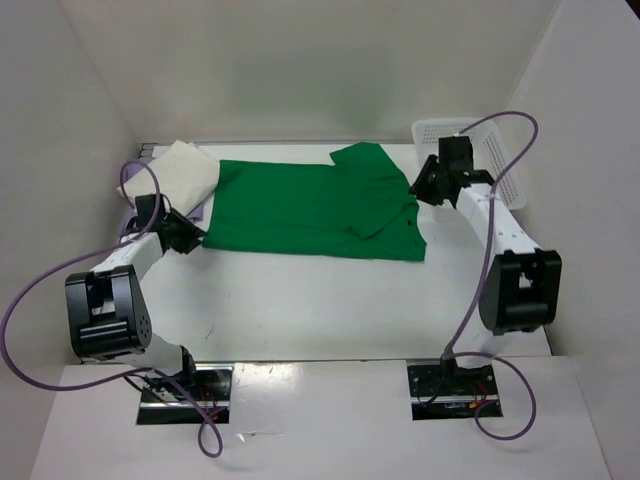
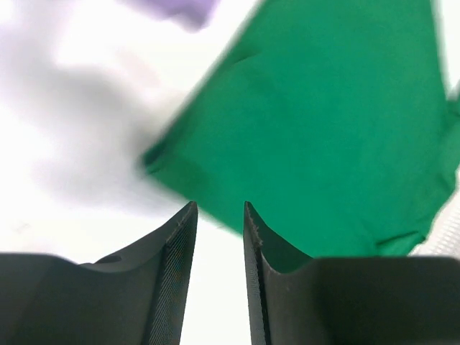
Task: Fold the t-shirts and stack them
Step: Fold the flattened tshirt in 1/3 of the way
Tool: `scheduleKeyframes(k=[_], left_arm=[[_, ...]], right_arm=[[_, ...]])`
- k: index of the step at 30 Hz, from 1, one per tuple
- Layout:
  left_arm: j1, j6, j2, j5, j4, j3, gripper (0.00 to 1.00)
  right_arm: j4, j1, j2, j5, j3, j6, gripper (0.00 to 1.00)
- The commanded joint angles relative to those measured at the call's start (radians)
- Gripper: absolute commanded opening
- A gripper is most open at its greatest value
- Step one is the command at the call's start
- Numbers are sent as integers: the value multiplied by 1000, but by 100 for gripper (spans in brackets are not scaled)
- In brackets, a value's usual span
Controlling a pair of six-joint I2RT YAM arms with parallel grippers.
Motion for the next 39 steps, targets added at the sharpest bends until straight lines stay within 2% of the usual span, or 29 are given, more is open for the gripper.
scheduleKeyframes(k=[1, 2, 4, 5, 8, 12, 13, 15, 18, 19, 21, 26, 34, 38, 39], left_arm=[[59, -21, -42, 26, 37, -120, 39], [59, -21, -42, 26, 37, -131, 41], [70, -21, -30, 26, 46, -132, 44], [70, -21, -3, 36, 57, -122, 45], [70, -47, 51, 47, 91, -112, 45], [70, -78, 86, 58, 172, -112, 49], [70, -78, 102, 58, 172, -112, 49], [70, -78, 125, 85, 186, -102, 41], [70, -67, 160, 86, 177, -79, 25], [70, -67, 169, 86, 177, -79, 17], [70, -56, 169, 86, 177, -79, 13], [70, -47, 159, 86, 157, -79, 8], [70, -47, 188, 109, 157, -79, 0], [70, -38, 188, 118, 147, -79, 0], [70, -38, 177, 118, 147, -79, 0]], right_arm=[[33, -7, -165, -89, -144, -25, 36], [34, -7, -193, -89, -217, -25, 15], [34, -7, -274, -112, -284, -16, 1], [34, -7, -297, -112, -340, -2, 0], [34, -7, -349, -138, -414, 22, 2], [34, -7, -385, -128, -485, 50, 28], [34, -7, -385, -128, -509, 64, 31], [34, -33, -376, -105, -534, 90, 40], [53, -85, -351, -77, -565, 134, 48], [67, -98, -334, -68, -577, 143, 48], [82, -107, -316, -54, -586, 159, 48], [119, -107, -224, -25, -597, 177, 48], [224, -107, -133, -10, -616, 231, 38], [260, -107, -107, 20, -616, 274, 22], [270, -107, -98, 33, -616, 274, 11]])
